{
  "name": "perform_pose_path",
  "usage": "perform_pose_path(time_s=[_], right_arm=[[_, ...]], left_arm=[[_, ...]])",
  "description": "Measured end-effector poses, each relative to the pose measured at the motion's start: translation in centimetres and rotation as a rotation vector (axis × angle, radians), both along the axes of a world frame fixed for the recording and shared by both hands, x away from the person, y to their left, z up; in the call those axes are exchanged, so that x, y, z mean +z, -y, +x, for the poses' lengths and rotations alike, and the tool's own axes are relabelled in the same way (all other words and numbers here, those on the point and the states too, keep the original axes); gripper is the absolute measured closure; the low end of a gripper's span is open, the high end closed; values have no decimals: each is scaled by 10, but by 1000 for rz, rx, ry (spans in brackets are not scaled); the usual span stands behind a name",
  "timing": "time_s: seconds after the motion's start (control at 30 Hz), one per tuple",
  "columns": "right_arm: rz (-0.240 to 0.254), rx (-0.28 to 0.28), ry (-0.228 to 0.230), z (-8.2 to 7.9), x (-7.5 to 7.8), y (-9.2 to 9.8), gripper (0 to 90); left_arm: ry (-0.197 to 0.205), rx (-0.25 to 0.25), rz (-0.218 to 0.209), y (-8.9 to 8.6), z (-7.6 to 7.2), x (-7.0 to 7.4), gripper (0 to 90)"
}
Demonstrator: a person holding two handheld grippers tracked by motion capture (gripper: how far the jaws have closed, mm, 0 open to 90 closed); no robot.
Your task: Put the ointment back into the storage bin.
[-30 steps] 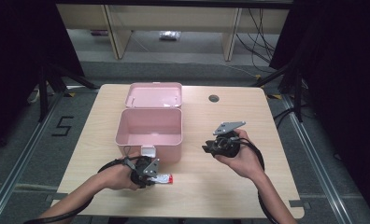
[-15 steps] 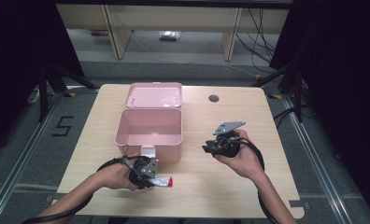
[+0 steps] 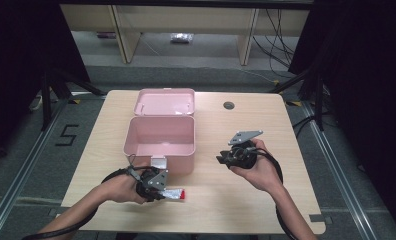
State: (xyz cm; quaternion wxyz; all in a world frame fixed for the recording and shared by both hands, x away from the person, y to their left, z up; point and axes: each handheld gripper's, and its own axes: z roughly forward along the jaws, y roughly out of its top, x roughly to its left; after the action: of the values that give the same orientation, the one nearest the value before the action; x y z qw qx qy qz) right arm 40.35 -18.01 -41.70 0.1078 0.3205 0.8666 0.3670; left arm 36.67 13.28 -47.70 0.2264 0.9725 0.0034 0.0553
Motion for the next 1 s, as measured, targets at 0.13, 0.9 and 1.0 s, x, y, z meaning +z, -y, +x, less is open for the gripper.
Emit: perform_pose_path(time_s=[0.13,0.9,1.0], right_arm=[[-4,12,11,1,-1,-1,724],[1,10,11,-1,-5,-7,730],[-12,13,6,-1,-4,-7,730]], left_arm=[[-2,5,-7,-2,-1,2,718],[-2,14,-66,-15,-12,36,718],[5,18,-83,-16,-13,39,718]])
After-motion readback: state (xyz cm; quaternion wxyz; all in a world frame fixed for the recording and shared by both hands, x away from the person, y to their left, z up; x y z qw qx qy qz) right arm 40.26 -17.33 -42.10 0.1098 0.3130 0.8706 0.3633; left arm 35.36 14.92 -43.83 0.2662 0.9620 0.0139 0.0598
